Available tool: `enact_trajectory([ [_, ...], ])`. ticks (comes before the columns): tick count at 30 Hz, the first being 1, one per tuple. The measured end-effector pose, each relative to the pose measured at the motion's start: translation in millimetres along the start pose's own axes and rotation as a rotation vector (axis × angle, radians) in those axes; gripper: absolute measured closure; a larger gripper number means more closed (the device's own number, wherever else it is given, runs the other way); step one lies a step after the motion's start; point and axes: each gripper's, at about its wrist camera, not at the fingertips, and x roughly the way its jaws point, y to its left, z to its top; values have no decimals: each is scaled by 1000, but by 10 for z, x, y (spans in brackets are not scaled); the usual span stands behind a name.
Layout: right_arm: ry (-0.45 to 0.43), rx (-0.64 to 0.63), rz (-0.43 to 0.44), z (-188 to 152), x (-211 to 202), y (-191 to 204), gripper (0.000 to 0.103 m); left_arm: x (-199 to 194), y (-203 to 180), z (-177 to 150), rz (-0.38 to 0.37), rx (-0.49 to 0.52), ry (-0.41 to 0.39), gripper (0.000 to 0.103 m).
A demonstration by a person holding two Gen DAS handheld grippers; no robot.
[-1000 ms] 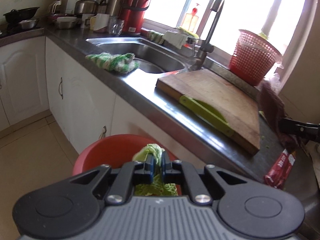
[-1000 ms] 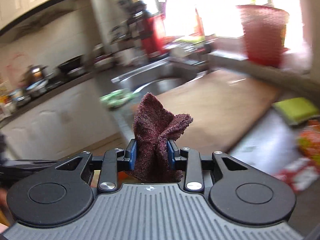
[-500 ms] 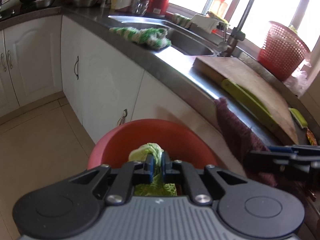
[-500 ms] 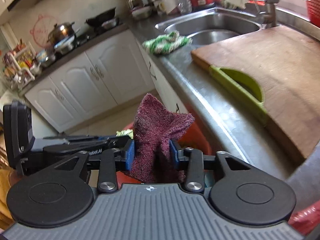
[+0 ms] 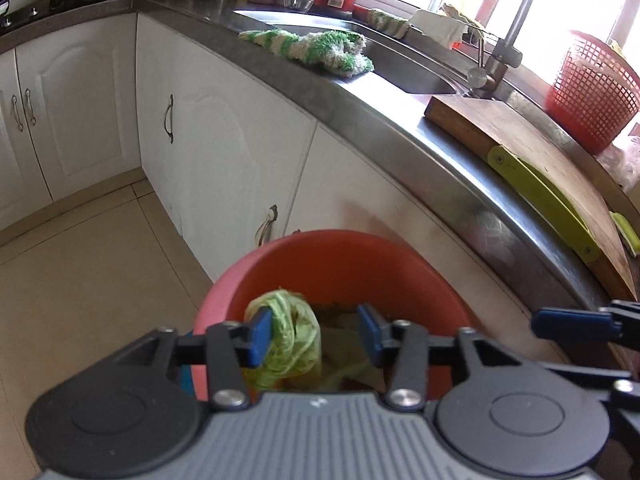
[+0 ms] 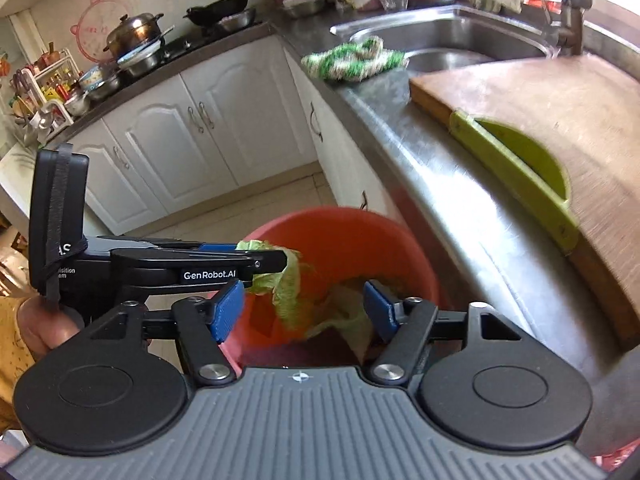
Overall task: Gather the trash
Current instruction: 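Carry leaf and maroon sponge over the red bin and open both tools, then move both open tools back to the counter by the wall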
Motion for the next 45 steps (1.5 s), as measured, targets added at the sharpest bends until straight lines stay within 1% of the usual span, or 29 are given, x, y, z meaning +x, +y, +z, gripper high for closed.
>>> enact_trajectory([
  [1,-10,1,-6,9,-32,3,15,-3,-4,18,2,1,-3,45],
  [3,-29,-3,-22,-1,-72,-13,13,-9,-29,52,3,14,-6,43],
  [6,-66,-10,-53,-52,-187,-75,6,-13,-75,89,-4,38,0,40],
  [9,-96,6,-74,-42,-204,-122,4,-27,-123,98,-28,61,22,40],
  [11,-116,25,-84,-38,-249,-173,4,-35,-160,97,-53,74,40,37],
  [12,-125,34,-90,-55,-239,-208,3,-37,-176,92,-67,89,50,29],
  [13,-135,42,-96,-49,-257,-220,3,-23,-194,86,-85,113,69,16],
  [14,-143,46,-101,-66,-292,-247,3,-2,-214,79,-88,133,89,13],
  [16,-160,52,-115,-95,-310,-271,2,19,-223,60,-55,146,109,12],
  [22,-177,71,-142,-131,-347,-289,2,-52,-225,34,-52,156,142,10],
  [26,-186,82,-155,-128,-372,-290,2,-127,-241,37,-125,188,172,9],
  [27,-191,84,-160,-126,-382,-294,1,-132,-250,30,-123,202,177,9],
  [29,-205,90,-175,-129,-438,-305,1,-153,-255,32,-93,217,166,9],
  [31,-223,93,-188,-130,-481,-309,1,-186,-226,51,-92,196,147,9],
  [36,-268,96,-229,-155,-581,-306,0,-242,-241,87,-54,159,98,9],
  [41,-309,80,-287,-239,-690,-285,0,-289,-330,153,-81,138,63,9],
  [45,-335,109,-316,-300,-800,-371,0,-338,-484,195,-109,158,31,9],
])
